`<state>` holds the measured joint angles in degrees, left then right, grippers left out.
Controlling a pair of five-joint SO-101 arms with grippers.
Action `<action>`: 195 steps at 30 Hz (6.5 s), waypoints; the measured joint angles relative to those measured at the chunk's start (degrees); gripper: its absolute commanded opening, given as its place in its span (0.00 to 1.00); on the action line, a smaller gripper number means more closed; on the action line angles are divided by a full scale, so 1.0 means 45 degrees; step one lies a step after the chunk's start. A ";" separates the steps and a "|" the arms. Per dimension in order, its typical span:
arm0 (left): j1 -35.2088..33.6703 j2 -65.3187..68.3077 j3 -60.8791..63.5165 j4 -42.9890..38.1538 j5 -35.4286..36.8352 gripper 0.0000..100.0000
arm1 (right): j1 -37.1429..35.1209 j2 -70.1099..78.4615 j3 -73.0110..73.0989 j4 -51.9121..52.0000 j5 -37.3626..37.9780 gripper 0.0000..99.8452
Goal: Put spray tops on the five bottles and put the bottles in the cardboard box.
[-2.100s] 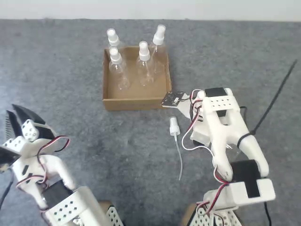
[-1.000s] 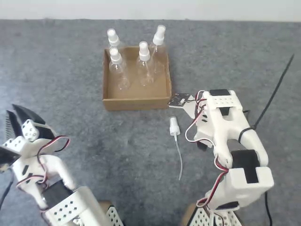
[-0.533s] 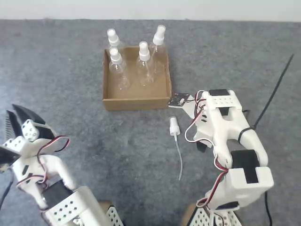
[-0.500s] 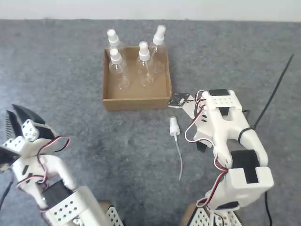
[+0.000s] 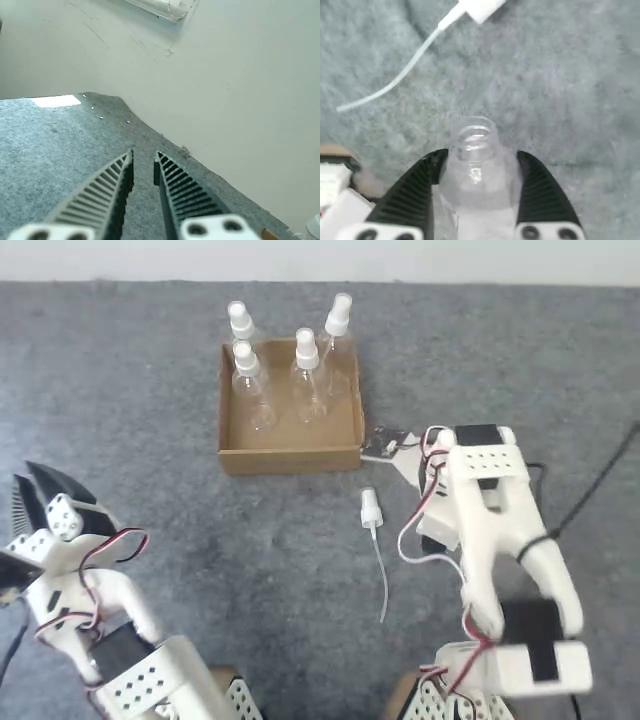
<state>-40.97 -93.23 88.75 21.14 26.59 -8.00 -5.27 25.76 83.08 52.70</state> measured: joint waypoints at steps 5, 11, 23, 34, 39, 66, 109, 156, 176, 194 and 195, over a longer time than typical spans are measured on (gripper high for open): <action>0.0000 0.0000 0.0000 0.0000 0.0000 0.07 | -0.0840 -0.1563 0.0000 0.0293 -0.2012 0.01; 0.0000 0.0000 0.0000 0.0000 0.0000 0.07 | -0.1641 -0.2696 0.0000 0.0371 -0.4161 0.01; 0.0000 0.0000 0.0000 0.0000 0.0000 0.07 | -0.2755 -0.5685 0.0020 0.0449 -0.7678 0.01; 0.0000 0.0000 0.0000 0.0000 0.0000 0.07 | -0.4181 -0.7717 0.0020 0.0469 -1.0100 0.01; 0.0000 0.0000 0.0000 0.0000 0.0000 0.07 | -0.4532 -0.8166 0.0020 0.0469 -1.0803 0.01; 0.0313 0.0000 0.0156 0.0000 0.0000 0.07 | -0.4650 -1.3031 0.4747 -0.2969 -1.1839 0.01; 1.0276 -0.0059 -0.3790 0.2872 -0.4122 0.07 | -0.3731 -1.3245 0.6212 -0.4962 -1.2777 0.01; 1.6879 -0.0078 -0.1934 0.4239 -0.6974 0.07 | -0.6271 -2.1861 1.1409 -0.6545 -1.0530 0.01; 1.6000 0.0000 -0.2168 0.4767 -0.6291 0.07 | -0.5431 -2.1783 1.1702 -0.6545 -0.9612 0.01; 1.5844 -0.0020 -0.3751 0.7619 -0.5744 0.10 | -0.1368 -2.1783 1.1702 -0.7736 -1.0823 0.01; 1.5844 -0.0020 -0.3751 0.7619 -0.5744 0.10 | -0.1172 -2.1783 1.1702 -0.7795 -1.0862 0.01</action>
<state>30.33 -93.32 71.87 55.43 0.75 -13.27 -103.30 78.42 48.00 3.82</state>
